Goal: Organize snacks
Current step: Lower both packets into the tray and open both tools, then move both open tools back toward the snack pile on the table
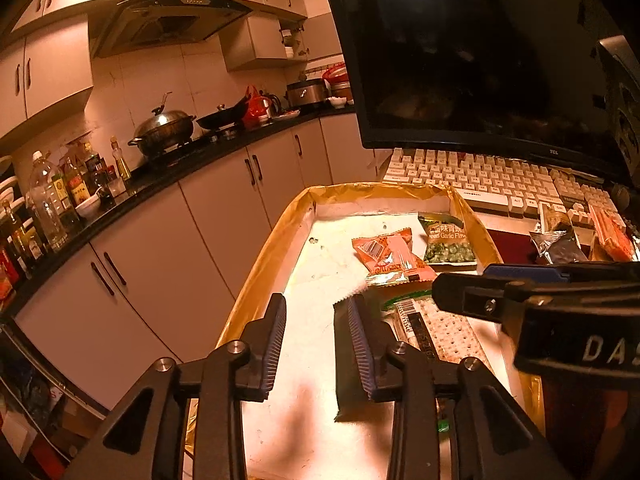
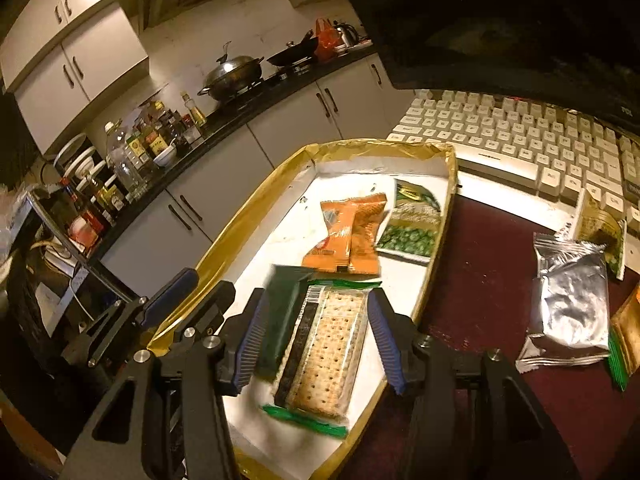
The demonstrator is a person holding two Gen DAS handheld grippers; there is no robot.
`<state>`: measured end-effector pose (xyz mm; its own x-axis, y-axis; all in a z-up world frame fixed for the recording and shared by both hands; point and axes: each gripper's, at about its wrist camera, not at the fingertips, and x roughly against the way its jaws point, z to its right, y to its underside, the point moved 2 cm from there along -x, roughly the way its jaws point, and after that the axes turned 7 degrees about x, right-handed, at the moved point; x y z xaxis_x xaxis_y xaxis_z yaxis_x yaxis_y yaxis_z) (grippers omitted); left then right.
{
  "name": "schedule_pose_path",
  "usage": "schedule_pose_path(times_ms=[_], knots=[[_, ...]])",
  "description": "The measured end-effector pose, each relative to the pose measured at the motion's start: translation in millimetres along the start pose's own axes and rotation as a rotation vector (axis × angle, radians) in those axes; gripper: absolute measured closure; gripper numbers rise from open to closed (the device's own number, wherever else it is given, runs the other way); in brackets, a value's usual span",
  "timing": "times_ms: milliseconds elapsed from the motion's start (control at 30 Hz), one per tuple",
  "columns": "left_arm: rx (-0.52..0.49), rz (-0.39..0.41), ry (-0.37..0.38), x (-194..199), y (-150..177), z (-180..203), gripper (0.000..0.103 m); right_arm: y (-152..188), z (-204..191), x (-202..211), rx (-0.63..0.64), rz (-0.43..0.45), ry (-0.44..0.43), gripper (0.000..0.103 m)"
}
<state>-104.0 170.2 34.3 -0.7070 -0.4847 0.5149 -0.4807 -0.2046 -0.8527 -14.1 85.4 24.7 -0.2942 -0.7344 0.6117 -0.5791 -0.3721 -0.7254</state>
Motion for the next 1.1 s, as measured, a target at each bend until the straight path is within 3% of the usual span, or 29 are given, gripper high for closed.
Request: schedule_pose_path(times_ms=[267, 467, 700, 833, 1100], knots=[[-0.008, 0.024, -0.009, 9.4, -3.9, 2.1, 0.060, 2.9, 9.4, 20.4, -0.045, 0.014, 0.009, 0.051], [-0.019, 0.041, 0.019, 21.6, -7.9, 13.0, 0.060, 12.3, 28.9, 55.5, -0.095, 0.053, 0.023, 0.051], [-0.125, 0.082, 0.111, 46.3, -6.8, 66.9, 0.056, 29.3, 73.2, 108.7, -0.165, 0.118, 0.138, 0.047], [-0.213, 0.101, 0.133, 57.7, 1.1, 106.6, 0.045, 41.2, 92.4, 135.9, -0.189, 0.159, 0.194, 0.045], [-0.355, 0.087, 0.208, 72.7, 19.2, 164.9, 0.044, 62.7, 128.8, 173.6, -0.245, 0.189, 0.275, 0.043]])
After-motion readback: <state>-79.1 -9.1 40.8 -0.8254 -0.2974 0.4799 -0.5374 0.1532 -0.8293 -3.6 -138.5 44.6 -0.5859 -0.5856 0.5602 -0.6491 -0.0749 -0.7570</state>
